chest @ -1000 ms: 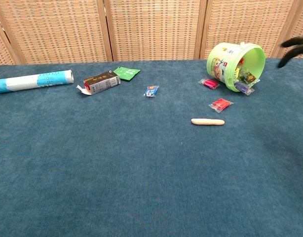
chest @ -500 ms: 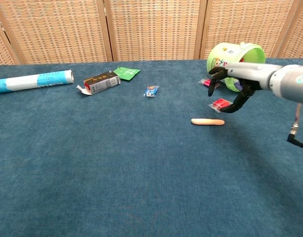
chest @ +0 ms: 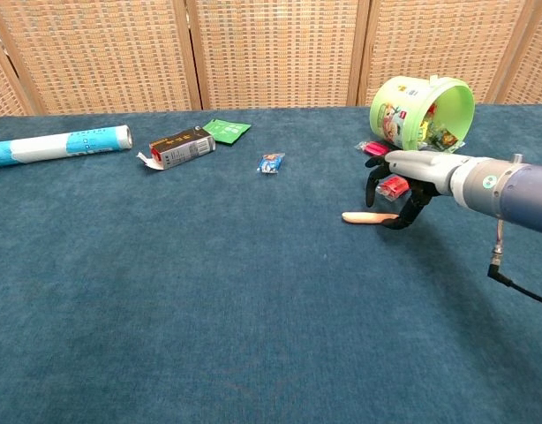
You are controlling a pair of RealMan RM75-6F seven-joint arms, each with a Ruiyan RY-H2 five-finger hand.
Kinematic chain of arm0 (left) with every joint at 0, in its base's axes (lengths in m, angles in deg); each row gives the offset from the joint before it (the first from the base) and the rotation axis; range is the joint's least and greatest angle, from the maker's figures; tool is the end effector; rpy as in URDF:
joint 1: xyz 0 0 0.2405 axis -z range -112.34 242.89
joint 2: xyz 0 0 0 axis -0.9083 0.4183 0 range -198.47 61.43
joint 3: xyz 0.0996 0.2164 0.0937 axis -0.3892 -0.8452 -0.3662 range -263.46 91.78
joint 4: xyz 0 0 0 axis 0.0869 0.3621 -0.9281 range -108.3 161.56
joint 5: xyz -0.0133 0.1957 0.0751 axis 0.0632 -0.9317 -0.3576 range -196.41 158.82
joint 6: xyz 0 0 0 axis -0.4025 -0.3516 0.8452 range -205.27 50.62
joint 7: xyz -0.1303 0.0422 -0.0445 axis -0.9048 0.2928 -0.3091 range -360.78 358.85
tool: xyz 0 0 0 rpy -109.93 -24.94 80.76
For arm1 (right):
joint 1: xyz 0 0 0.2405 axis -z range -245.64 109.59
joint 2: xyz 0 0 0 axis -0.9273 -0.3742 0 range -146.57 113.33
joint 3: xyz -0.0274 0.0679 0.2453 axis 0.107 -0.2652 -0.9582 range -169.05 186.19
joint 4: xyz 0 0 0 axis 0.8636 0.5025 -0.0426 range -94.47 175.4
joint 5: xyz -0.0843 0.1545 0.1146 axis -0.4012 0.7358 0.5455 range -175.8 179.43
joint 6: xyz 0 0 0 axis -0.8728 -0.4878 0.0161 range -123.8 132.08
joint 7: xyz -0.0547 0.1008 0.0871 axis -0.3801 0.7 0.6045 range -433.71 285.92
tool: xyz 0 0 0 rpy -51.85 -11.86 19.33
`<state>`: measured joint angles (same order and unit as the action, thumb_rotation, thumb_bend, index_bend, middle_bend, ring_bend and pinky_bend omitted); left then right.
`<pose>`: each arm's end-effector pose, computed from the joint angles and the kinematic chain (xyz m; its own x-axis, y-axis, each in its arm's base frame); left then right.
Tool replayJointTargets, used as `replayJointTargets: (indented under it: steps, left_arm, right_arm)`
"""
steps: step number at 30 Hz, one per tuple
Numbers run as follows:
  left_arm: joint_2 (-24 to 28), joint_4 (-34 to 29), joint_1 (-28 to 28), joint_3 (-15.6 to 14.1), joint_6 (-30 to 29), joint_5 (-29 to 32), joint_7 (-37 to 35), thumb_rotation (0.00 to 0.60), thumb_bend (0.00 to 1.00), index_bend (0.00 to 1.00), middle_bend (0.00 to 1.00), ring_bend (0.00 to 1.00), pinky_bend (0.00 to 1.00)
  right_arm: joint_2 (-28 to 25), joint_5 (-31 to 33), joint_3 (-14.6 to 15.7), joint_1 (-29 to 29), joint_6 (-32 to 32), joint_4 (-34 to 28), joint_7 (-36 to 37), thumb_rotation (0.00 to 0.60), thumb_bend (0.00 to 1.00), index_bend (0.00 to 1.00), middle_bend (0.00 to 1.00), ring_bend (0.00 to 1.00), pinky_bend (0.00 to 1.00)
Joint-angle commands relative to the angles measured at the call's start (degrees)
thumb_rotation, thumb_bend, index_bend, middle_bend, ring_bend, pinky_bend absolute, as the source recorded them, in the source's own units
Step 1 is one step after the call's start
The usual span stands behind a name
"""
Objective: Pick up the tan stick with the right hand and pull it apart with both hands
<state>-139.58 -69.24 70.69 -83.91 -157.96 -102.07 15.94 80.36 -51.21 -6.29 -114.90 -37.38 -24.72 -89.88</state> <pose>-0.2940 0.1775 0.1046 0.4914 0.1100 0.8640 0.8698 -0.0110 -0.4933 -0.1767 -0.3958 -0.0473 0.3786 -0.3926 0.8382 -0.9247 -0.2001 0.3239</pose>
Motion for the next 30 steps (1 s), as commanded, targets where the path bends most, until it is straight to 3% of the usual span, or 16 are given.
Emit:
replayJointTargets:
  steps: [1,9,30]
  left_arm:
    - [0.07,-0.05,-0.02,0.0,-0.19,0.04,0.07,0.6,0.0,0.0,0.0,0.0,0.0]
    - [0.37,-0.17,-0.09,-0.24,-0.6,-0.09,-0.47,0.6,0.0,0.0,0.0,0.0,0.0]
    - [0.19,-0.43,-0.26,-0.88,-1.5,-0.59,-0.04,0.6,0.0,0.0,0.0,0.0,0.0]
  right_arm:
    - [1.07,-1.42,0.29,0.01,-0.81,1.47,1.22,0.6,0.5,0.44,0.01,0.0,0.0]
    - [2.66,-2.39,0.77,0.19,-0.83,4.81,3.23,0.6,0.5,0.46,0.02,0.0,0.0]
    - [3.17,-3.49,1.09,0.44,-0.24,6.6,5.64,0.6,0.52,0.5,0.04,0.0,0.0]
